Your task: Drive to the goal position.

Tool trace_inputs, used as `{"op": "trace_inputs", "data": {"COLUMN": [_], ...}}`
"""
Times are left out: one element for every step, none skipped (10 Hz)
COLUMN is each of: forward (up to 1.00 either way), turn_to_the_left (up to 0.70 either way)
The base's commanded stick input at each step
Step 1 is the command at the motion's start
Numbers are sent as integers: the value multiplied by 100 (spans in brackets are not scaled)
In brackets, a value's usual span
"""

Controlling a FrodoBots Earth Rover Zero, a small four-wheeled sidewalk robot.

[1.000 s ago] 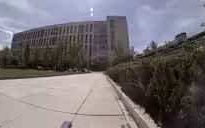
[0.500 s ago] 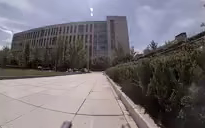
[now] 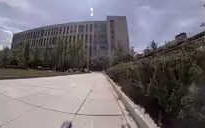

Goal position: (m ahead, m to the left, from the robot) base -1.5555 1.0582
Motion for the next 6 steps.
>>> {"op": "trace_inputs", "data": {"forward": [3, 4, 4, 2, 1, 1], "turn_to_the_left": [0, 0, 0, 0, 0, 0]}}
